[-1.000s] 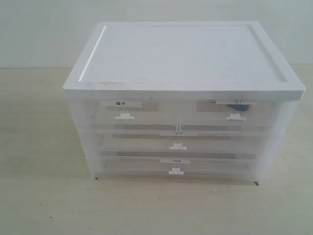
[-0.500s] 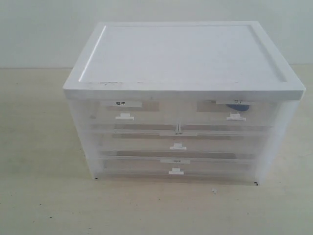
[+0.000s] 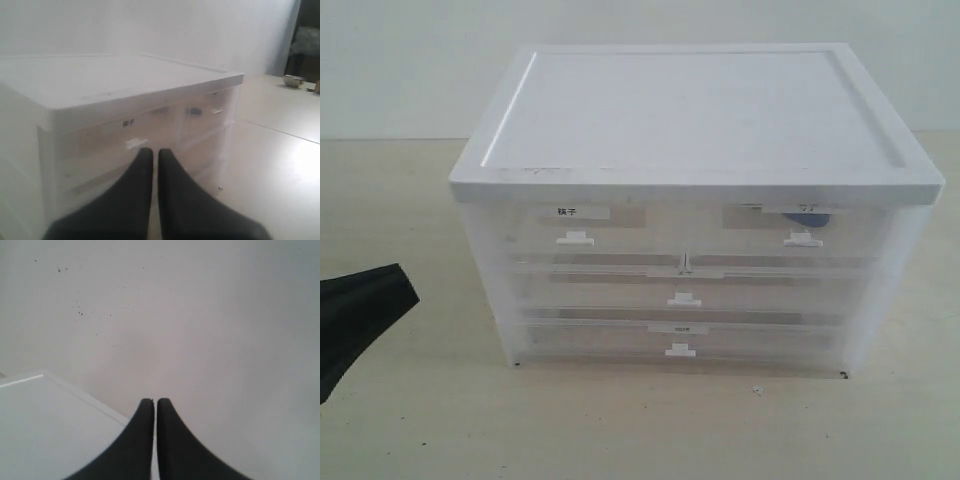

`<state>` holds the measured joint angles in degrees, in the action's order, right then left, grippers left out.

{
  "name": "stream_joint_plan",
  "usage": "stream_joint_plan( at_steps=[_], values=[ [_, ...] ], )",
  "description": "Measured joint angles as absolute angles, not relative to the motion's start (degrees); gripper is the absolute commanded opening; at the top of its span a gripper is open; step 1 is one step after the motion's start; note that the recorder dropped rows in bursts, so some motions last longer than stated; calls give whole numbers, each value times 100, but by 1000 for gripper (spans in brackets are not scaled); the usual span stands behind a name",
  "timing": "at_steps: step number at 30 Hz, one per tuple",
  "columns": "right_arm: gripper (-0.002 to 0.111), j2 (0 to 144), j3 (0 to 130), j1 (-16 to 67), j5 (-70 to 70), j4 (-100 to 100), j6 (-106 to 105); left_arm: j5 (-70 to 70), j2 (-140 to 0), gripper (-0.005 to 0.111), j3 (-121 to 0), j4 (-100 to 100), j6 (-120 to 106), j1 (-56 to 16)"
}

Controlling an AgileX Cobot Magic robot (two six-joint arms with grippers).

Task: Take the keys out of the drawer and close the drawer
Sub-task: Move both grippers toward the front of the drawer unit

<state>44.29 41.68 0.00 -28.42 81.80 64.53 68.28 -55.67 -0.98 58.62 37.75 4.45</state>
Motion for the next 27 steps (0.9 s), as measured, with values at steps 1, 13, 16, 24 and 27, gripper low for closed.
stream_joint_plan(
  at_steps=[1, 13, 16, 24, 27],
  values=[
    [0, 4491, 4214, 46, -2885, 8195, 6213, 6862, -5891, 5, -98, 5760, 3559, 421],
    [5, 4803, 4279, 2084, -2250, 9761, 4404, 6911, -8700, 5, -1062, 4140, 1587, -1083],
    [19, 4803, 4075, 2582, -1834, 9927, 4404, 6916, -8700, 5, -1209, 3958, 1479, -1199],
    [26, 4803, 3177, 4069, -214, 10009, 4016, 6967, -9080, 5, -1575, 3799, 1428, -1257],
    [26, 4803, 2750, 4715, 605, 10009, 3588, 6981, -9425, 5, -1685, 3820, 1418, -1259]
  ],
)
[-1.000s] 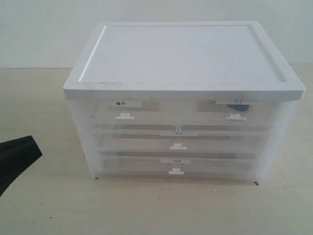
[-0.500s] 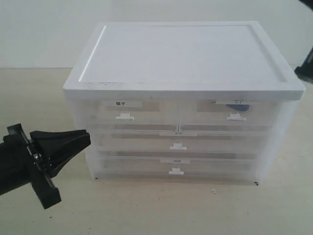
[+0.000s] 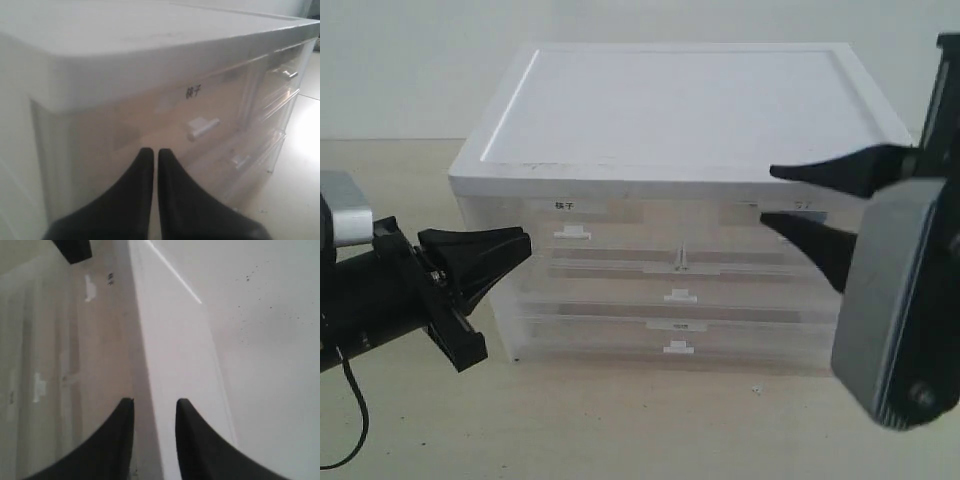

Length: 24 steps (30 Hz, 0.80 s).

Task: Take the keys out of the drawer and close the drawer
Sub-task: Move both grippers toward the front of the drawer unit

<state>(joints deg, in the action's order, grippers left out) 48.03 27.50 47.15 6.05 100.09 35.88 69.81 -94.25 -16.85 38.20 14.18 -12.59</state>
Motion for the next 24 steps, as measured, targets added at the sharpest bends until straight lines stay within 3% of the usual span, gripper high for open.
stream_joint_plan(
  at_steps=[12, 24],
  values=[
    [26, 4638, 1857, 6749, 3411, 8294, 1796, 6981, -9662, 5, -1748, 3833, 1385, -1259],
    [26, 4677, 1802, 6851, 3872, 8525, 1843, 6981, -9662, 5, -1748, 3845, 1385, -1259]
  ],
)
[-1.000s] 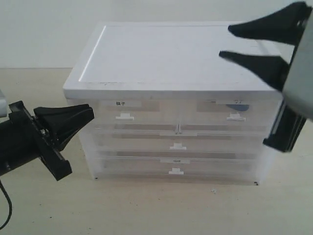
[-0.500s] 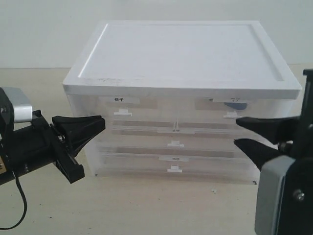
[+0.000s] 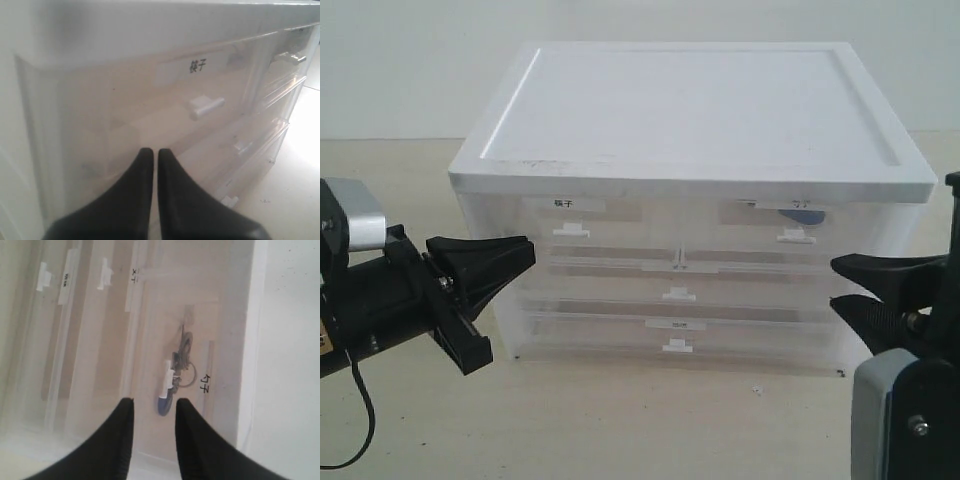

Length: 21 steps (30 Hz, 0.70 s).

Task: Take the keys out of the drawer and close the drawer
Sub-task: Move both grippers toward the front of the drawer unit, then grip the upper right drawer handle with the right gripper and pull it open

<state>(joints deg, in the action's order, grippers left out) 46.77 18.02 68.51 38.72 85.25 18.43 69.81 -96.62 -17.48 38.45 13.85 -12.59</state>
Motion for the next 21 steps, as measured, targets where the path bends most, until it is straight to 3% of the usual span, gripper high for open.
stream_joint_plan(
  at_steps=[12, 21],
  values=[
    [26, 5949, 1802, 6851, 4197, 9878, 3762, 6981, -9662, 5, -1748, 3866, 1385, -1259],
    [26, 6202, 1815, 6851, 4510, 9964, 4038, 6981, -9662, 5, -1782, 3916, 1385, -1259]
  ],
)
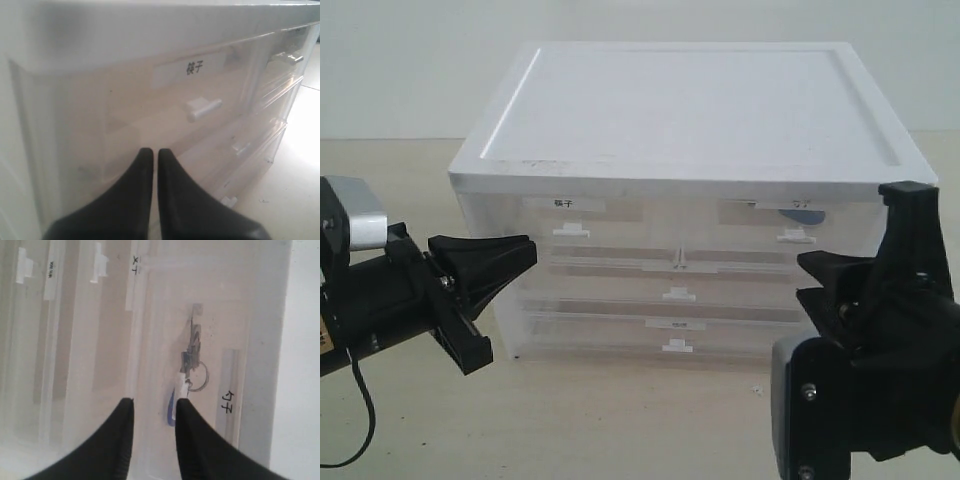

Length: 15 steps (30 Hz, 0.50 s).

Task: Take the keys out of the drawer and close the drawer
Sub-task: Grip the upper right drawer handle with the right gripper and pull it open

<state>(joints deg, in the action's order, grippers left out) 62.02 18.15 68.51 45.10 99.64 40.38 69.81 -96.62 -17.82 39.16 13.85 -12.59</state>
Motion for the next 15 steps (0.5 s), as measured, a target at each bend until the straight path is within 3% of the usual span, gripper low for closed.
stream_joint_plan(
  at_steps=[5, 11, 15],
  values=[
    [26, 6251, 2044, 6815, 4523, 9974, 4562, 6981, -9662, 5, -1782, 3938, 1385, -1259],
    [26, 6464, 2292, 6034, 3892, 9986, 4910, 6981, -9662, 5, -1782, 3988, 1385, -1259],
    [26, 6471, 2304, 5931, 3670, 9973, 4681, 6981, -9662, 5, -1782, 3986, 1385, -1259]
  ],
)
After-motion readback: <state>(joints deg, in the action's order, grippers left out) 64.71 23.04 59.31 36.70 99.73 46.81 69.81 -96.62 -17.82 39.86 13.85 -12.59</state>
